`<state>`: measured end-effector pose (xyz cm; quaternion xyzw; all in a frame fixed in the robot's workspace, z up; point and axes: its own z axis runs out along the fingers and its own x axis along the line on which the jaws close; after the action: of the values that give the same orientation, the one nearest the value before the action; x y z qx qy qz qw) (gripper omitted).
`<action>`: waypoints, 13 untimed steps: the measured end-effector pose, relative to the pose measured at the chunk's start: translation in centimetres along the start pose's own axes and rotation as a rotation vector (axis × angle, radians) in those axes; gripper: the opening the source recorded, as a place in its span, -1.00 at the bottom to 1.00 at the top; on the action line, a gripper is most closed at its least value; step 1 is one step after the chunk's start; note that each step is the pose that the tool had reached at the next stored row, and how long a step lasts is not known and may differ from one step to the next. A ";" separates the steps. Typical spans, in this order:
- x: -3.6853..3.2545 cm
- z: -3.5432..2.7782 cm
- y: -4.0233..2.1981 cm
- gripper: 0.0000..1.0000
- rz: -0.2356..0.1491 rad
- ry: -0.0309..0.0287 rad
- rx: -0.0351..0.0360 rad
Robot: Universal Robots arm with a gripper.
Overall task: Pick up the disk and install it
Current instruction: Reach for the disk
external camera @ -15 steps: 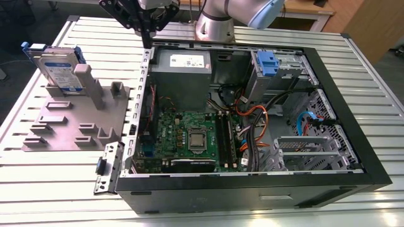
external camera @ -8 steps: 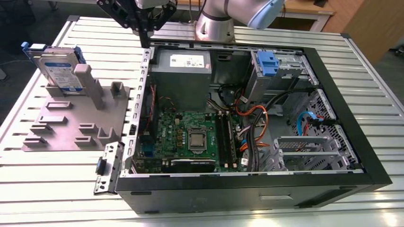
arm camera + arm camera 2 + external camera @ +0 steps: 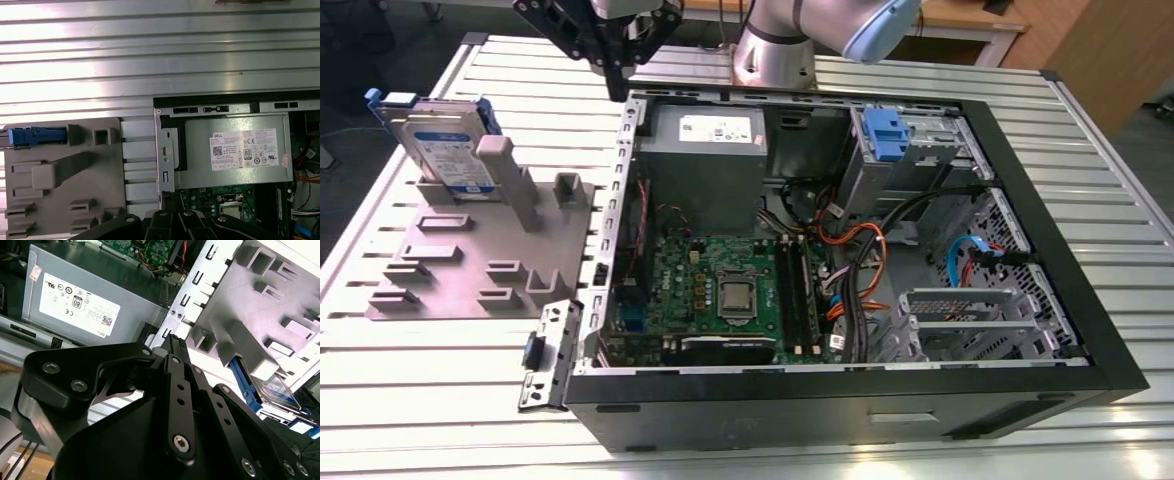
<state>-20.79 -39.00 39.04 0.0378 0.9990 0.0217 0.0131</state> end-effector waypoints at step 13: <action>0.20 0.03 0.33 -0.79 0.000 0.0000 0.0000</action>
<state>-20.96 -38.66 39.02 0.0379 0.9990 0.0217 0.0131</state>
